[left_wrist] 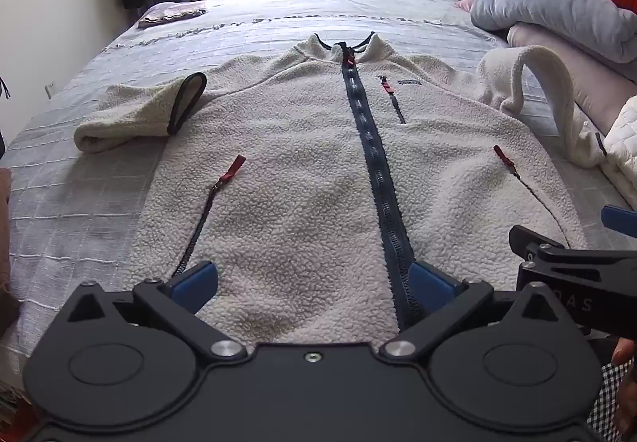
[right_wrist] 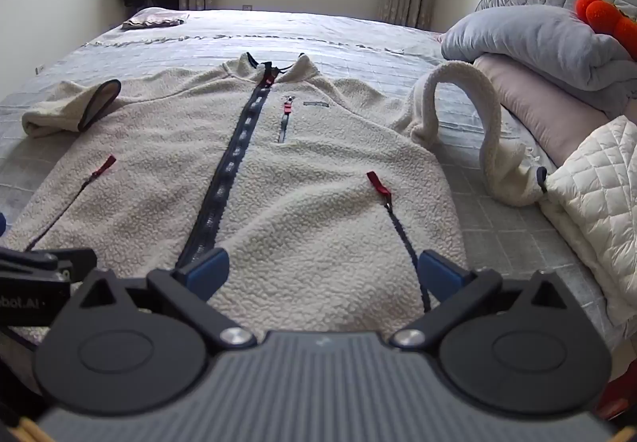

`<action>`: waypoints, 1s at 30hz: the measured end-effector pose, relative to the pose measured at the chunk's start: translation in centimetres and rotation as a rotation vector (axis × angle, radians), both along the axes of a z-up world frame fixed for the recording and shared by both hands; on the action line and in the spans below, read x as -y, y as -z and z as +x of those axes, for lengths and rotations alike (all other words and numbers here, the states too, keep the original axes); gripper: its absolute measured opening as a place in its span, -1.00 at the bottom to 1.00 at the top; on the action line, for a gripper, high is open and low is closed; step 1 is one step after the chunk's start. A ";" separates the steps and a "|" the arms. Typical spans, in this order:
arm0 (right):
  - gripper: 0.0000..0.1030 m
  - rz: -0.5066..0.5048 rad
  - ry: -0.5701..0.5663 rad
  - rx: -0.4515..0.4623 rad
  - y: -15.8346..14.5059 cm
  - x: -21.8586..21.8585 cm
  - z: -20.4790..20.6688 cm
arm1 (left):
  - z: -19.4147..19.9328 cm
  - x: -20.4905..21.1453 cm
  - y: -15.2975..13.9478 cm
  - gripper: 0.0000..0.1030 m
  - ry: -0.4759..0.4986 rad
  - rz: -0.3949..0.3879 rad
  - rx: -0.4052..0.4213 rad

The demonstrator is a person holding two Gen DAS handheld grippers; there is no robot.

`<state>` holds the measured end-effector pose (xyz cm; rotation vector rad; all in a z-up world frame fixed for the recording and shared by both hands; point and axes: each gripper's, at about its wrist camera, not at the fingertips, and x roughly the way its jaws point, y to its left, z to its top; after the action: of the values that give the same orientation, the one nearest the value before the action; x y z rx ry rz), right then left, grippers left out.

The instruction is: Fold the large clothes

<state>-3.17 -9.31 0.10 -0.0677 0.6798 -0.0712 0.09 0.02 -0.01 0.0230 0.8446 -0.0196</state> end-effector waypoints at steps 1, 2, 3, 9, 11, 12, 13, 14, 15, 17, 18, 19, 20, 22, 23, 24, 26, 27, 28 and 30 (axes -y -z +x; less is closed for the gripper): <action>1.00 0.000 -0.002 -0.002 0.0 0.0 0.0 | -0.2 -0.1 0.0 1.00 -0.003 -0.011 0.024; 1.00 0.000 -0.002 -0.004 0.0 -0.1 0.1 | -0.2 -0.1 0.0 1.00 -0.003 -0.007 0.024; 1.00 0.000 -0.001 -0.003 0.0 -0.1 0.1 | -0.2 -0.2 0.0 1.00 -0.002 -0.004 0.024; 1.00 -0.002 -0.004 0.001 0.0 -0.3 0.0 | 0.1 0.0 -0.3 1.00 -0.004 0.002 0.017; 1.00 -0.005 -0.010 0.004 -0.2 -0.4 0.1 | 0.2 0.0 -0.4 1.00 -0.012 0.001 0.016; 1.00 -0.003 -0.010 0.006 -0.3 -0.3 0.2 | 0.2 0.0 -0.4 1.00 -0.017 0.002 0.016; 1.00 0.000 -0.010 0.009 -0.3 -0.2 0.1 | 0.2 -0.1 -0.4 1.00 -0.021 0.000 0.017; 1.00 0.001 -0.009 0.010 -0.5 -0.1 0.2 | 0.1 -0.9 -0.2 1.00 -0.024 -0.010 0.021; 1.00 0.003 -0.008 0.010 -0.5 0.0 0.2 | 0.1 -0.9 -0.2 1.00 -0.027 -0.009 0.021; 1.00 0.007 0.001 0.007 -0.6 0.0 0.4 | 0.2 -1.0 -0.1 1.00 -0.031 -0.010 0.021; 1.00 0.003 0.006 0.001 -0.6 -0.3 0.8 | 0.3 -1.0 -0.1 1.00 -0.033 -0.010 0.021; 1.00 0.007 0.011 0.000 -0.6 -0.3 0.8 | 0.3 -1.0 -0.1 1.00 -0.035 -0.010 0.022; 1.00 0.012 0.016 -0.002 -0.6 -0.2 0.8 | 0.3 -1.0 -0.1 1.00 -0.037 -0.010 0.023; 1.00 0.018 0.024 -0.007 -0.7 0.0 0.9 | 0.4 -1.0 -0.1 1.00 -0.040 -0.010 0.022; 1.00 0.020 0.026 -0.009 -0.7 0.0 0.9 | 0.4 -1.0 -0.1 1.00 -0.041 -0.009 0.024; 1.00 0.024 0.029 -0.009 -0.8 0.0 0.9 | 0.3 -1.0 -0.1 1.00 -0.043 -0.008 0.025; 1.00 0.030 0.033 -0.011 -0.8 0.1 0.9 | 0.3 -1.0 -0.1 1.00 -0.045 -0.007 0.029; 1.00 0.033 0.034 -0.011 -0.8 0.2 0.9 | 0.3 -1.0 -0.1 1.00 -0.045 -0.005 0.031; 1.00 0.034 0.034 -0.011 -0.9 0.2 0.9 | 0.3 -0.9 -0.1 1.00 -0.046 -0.002 0.033; 1.00 0.034 0.034 -0.010 -0.9 0.2 0.9 | 0.3 -0.8 -0.1 1.00 -0.050 0.007 0.039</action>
<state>-2.22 -9.47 1.04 -0.0243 0.6918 -0.0917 0.41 0.85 0.08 0.0084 0.8058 0.0305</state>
